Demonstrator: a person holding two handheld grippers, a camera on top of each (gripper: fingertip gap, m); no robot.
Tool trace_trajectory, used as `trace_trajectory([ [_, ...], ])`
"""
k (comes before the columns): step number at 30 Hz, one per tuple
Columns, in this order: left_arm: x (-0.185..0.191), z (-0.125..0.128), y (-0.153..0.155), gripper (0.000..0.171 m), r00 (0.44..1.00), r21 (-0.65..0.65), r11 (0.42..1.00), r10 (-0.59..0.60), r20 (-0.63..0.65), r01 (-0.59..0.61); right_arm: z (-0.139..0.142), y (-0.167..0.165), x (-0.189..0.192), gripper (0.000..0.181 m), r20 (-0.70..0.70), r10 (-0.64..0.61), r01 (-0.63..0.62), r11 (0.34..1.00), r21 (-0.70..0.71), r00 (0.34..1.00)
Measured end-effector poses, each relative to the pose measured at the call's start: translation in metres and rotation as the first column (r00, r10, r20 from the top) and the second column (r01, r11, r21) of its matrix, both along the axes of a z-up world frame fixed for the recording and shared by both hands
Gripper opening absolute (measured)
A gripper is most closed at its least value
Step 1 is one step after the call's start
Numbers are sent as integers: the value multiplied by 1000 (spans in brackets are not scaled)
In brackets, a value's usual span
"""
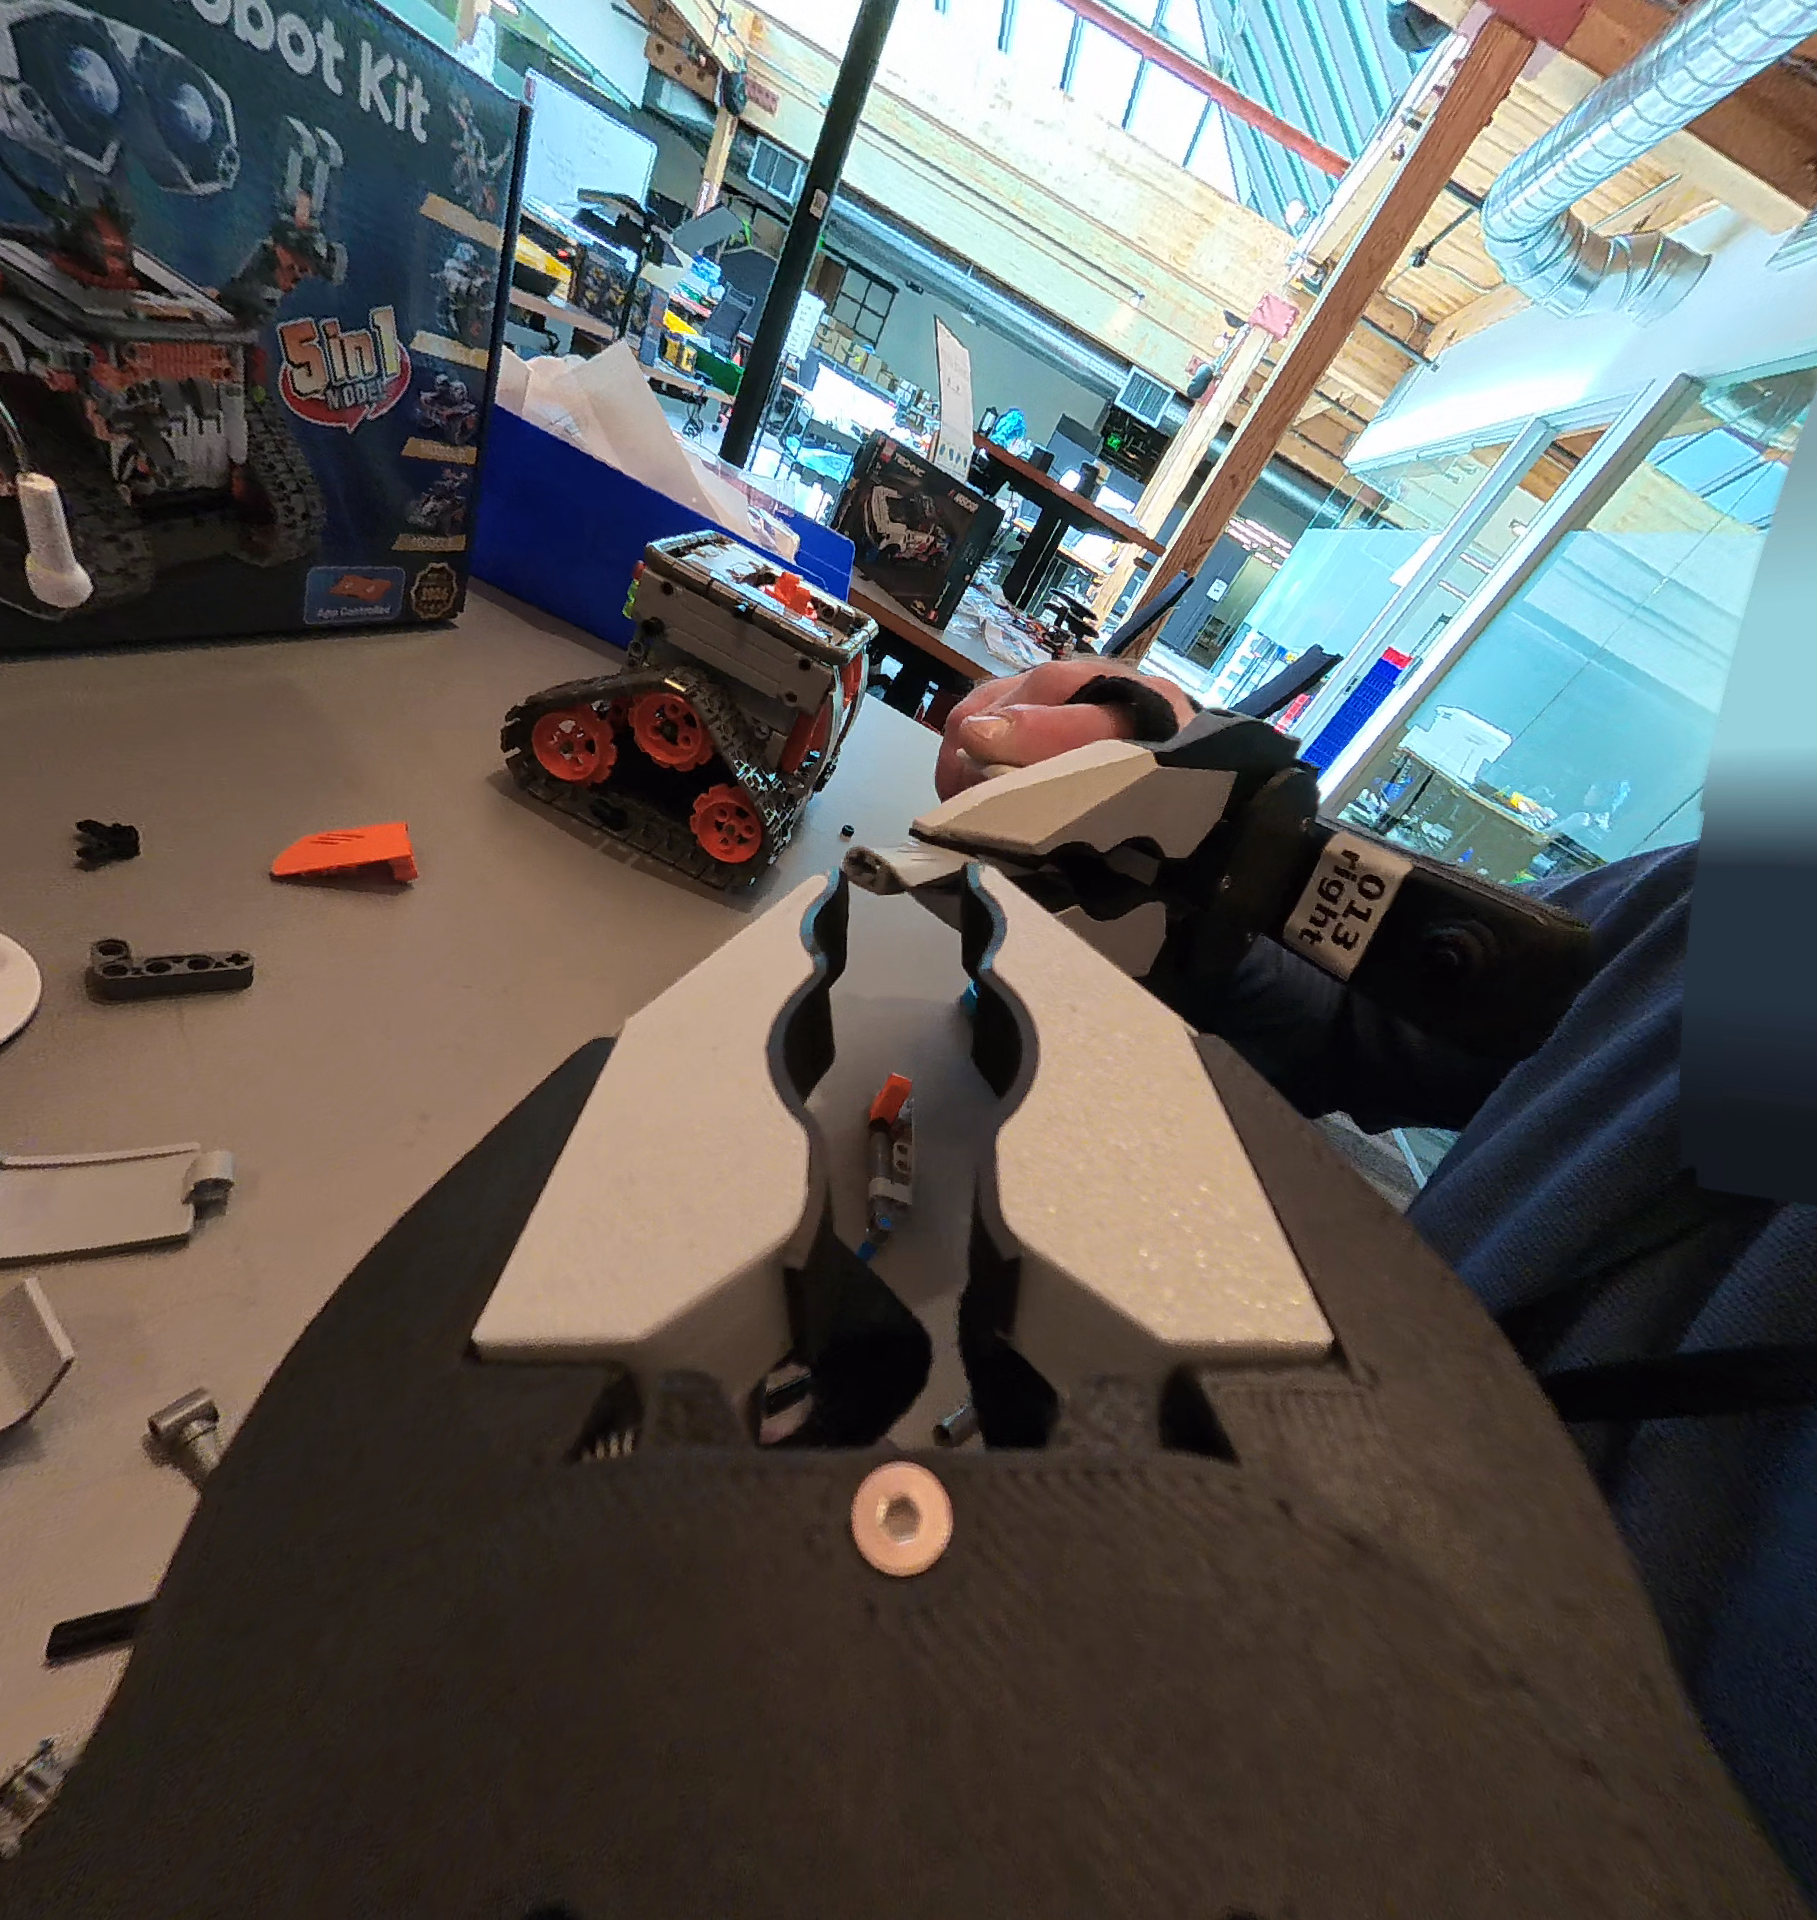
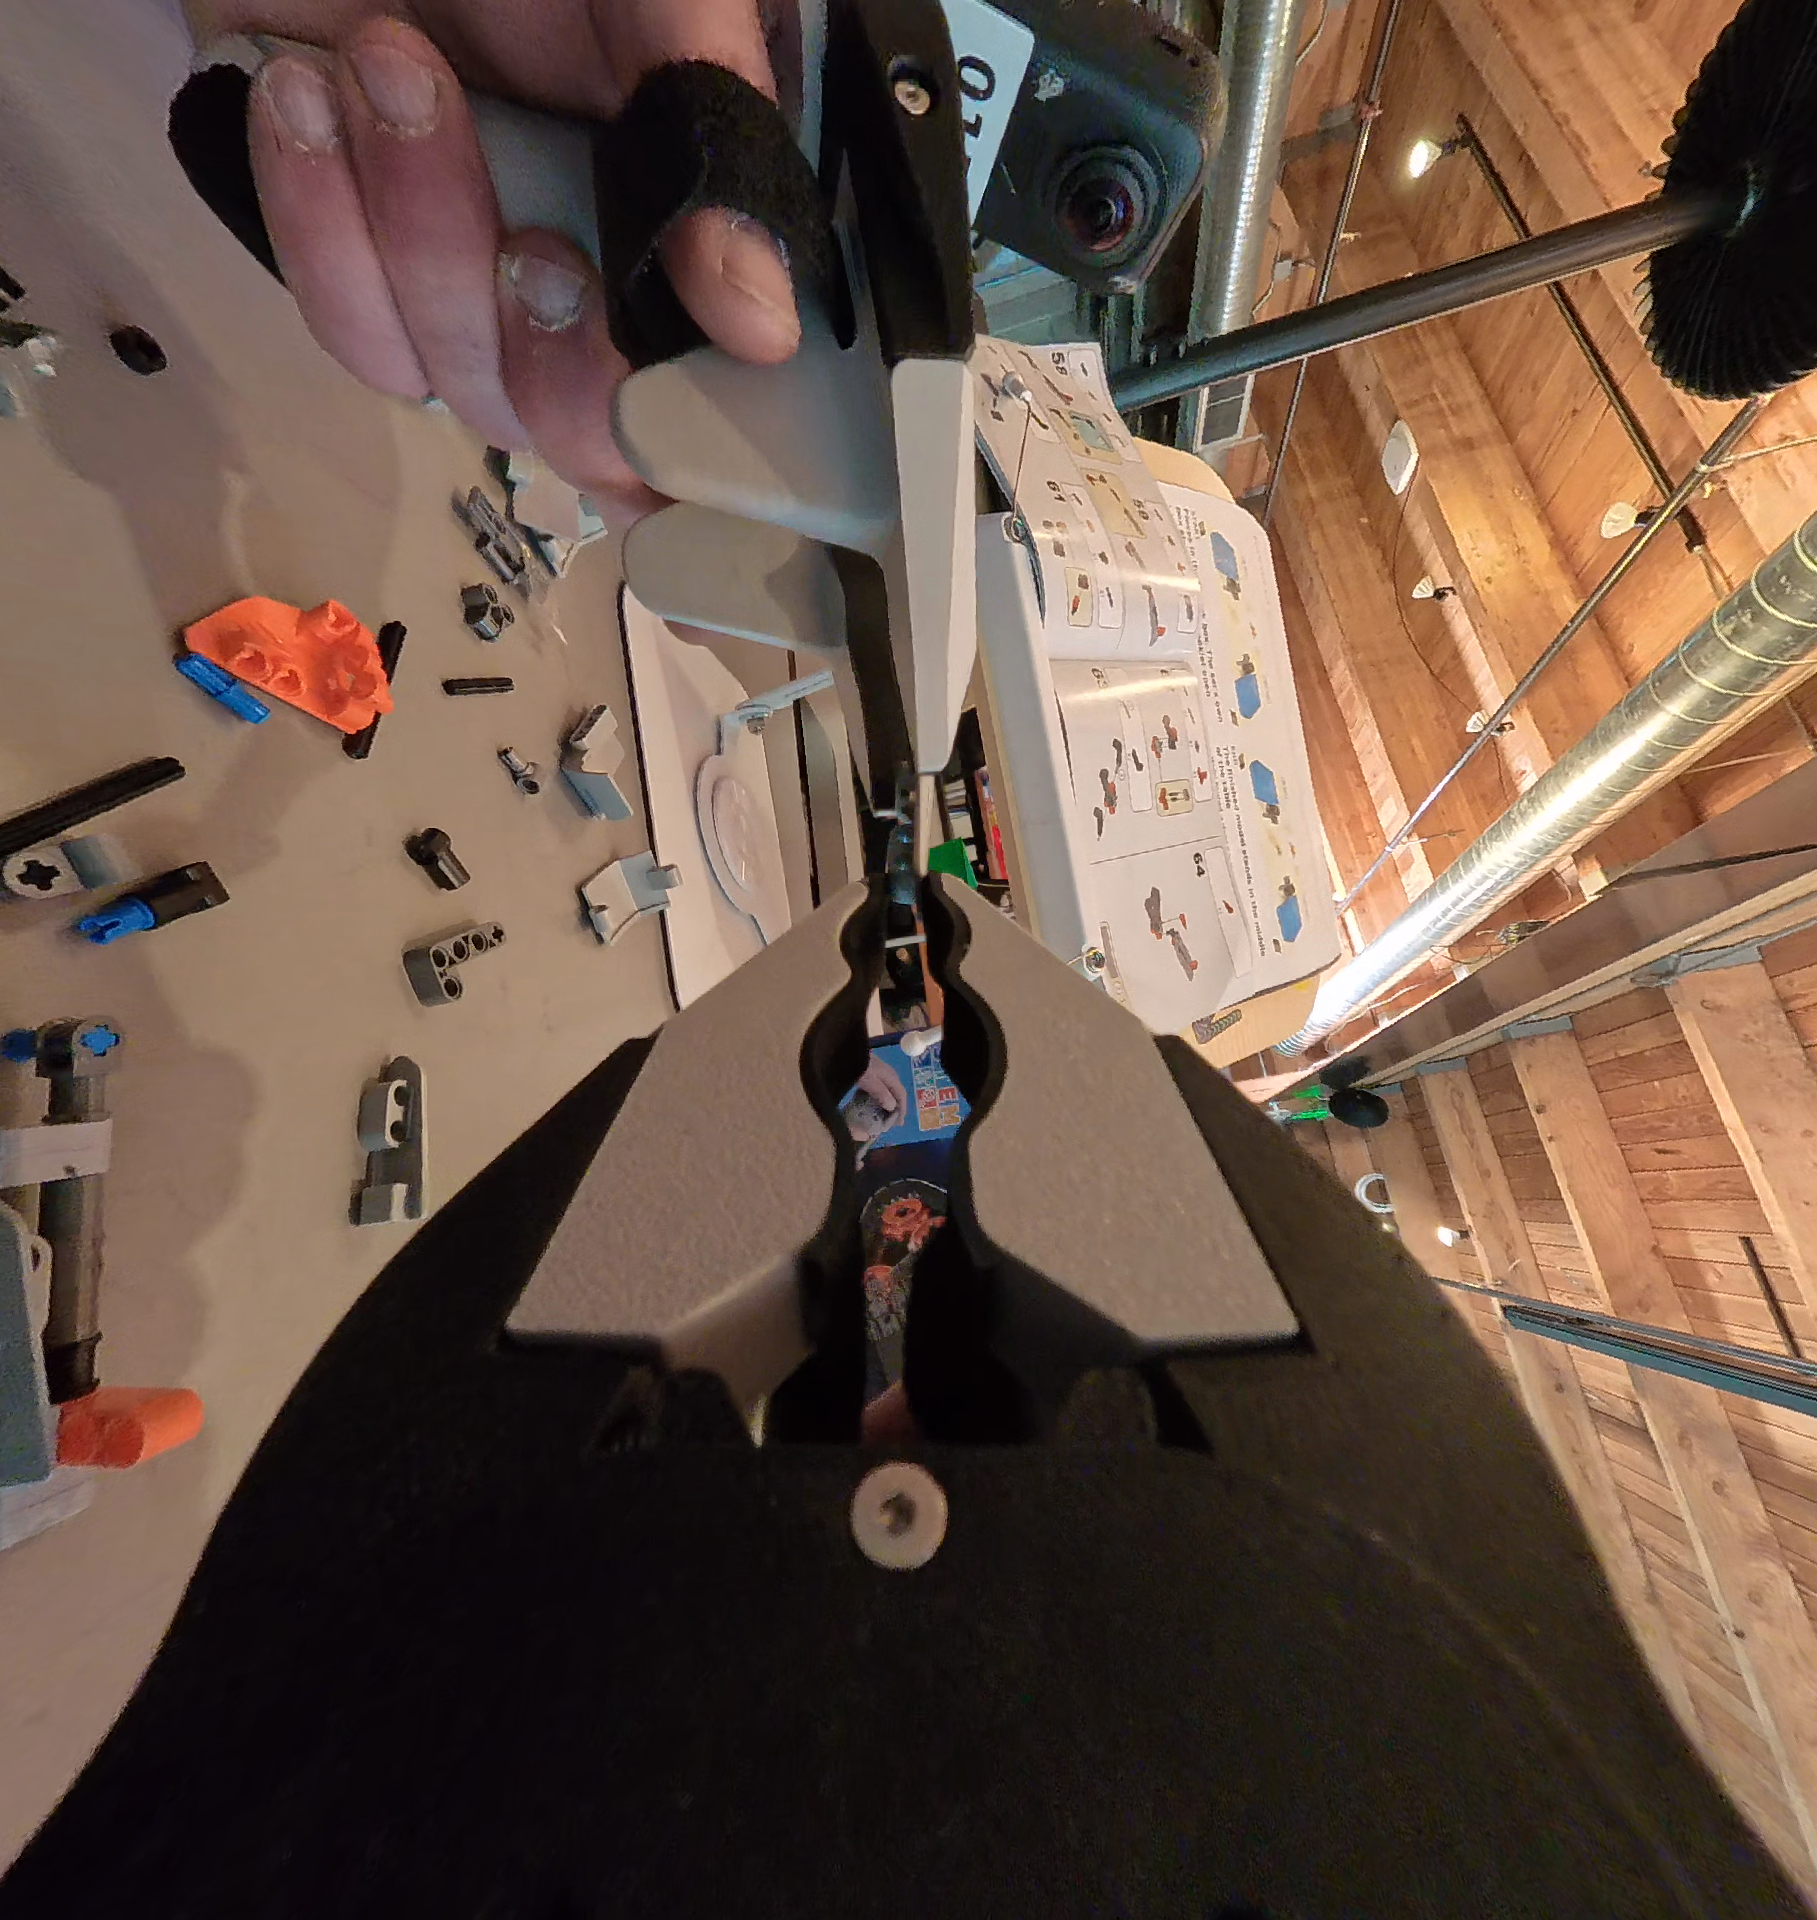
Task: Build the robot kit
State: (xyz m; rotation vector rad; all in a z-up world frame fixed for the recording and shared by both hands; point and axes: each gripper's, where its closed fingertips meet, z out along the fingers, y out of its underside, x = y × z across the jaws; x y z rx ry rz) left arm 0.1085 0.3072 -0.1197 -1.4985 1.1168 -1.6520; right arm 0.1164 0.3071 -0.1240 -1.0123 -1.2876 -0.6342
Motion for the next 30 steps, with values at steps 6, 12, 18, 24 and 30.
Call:
trace_trajectory([
  [6,2,2,5,16,999,-48,999,26,19,-25,3,4,0,4,52,-62,58,995,85,997],
  [12,1,14,8,8,995,-178,984,30,100,-12,13,8,-1,4,70,-143,124,968,219,987],
  [18,5,13,9,9,992,-225,974,47,116,-20,13,11,-4,4,77,-169,144,955,259,983],
  [24,6,14,9,6,990,-219,975,57,128,-28,12,10,-6,4,74,-160,137,959,248,984],
  [30,5,14,6,4,993,-149,989,35,110,-19,11,7,-7,6,-12,-93,94,987,129,996],
])
